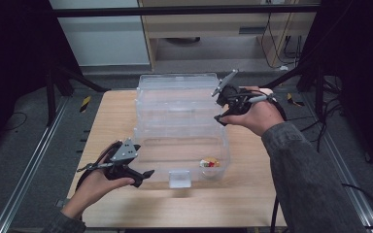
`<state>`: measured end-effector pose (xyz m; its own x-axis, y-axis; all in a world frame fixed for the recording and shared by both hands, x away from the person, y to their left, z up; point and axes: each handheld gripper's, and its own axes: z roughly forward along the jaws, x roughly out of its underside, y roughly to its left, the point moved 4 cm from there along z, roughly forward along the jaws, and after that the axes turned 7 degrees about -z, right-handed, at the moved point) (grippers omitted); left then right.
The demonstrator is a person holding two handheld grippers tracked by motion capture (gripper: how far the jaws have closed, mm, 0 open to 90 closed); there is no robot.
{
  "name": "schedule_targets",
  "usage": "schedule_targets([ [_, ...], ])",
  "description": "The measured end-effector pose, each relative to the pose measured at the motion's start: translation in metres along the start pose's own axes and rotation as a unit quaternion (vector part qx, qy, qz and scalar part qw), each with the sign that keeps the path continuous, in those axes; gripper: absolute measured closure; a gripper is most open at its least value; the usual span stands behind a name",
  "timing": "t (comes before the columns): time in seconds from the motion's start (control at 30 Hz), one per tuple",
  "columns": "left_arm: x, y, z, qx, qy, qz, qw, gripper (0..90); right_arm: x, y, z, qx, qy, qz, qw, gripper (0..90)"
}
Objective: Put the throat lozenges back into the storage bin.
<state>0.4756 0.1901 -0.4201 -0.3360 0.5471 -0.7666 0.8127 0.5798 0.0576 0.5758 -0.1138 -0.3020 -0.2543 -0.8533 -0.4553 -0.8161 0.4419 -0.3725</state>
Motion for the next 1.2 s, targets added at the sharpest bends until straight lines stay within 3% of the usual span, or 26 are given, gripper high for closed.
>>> schedule_targets([
  [0.2,0.007,-0.005,0.008,0.009,0.013,0.006,0.9999,3.6,-0.017,-0.009,0.006,0.011,-0.012,-0.002,0.9999,20.9],
  [0.53,0.014,-0.012,0.022,0.019,0.045,0.026,0.9985,4.0,-0.038,-0.024,0.019,0.01,-0.001,-0.011,0.9999,19.3],
  [1.03,0.021,-0.011,0.026,0.023,0.055,0.019,0.9981,7.7,-0.048,-0.022,0.039,-0.004,-0.002,-0.046,0.9989,26.7],
  [1.2,0.023,-0.009,0.026,0.023,0.054,0.011,0.9982,12.3,-0.049,-0.018,0.048,-0.006,0.012,-0.063,0.9979,33.5],
])
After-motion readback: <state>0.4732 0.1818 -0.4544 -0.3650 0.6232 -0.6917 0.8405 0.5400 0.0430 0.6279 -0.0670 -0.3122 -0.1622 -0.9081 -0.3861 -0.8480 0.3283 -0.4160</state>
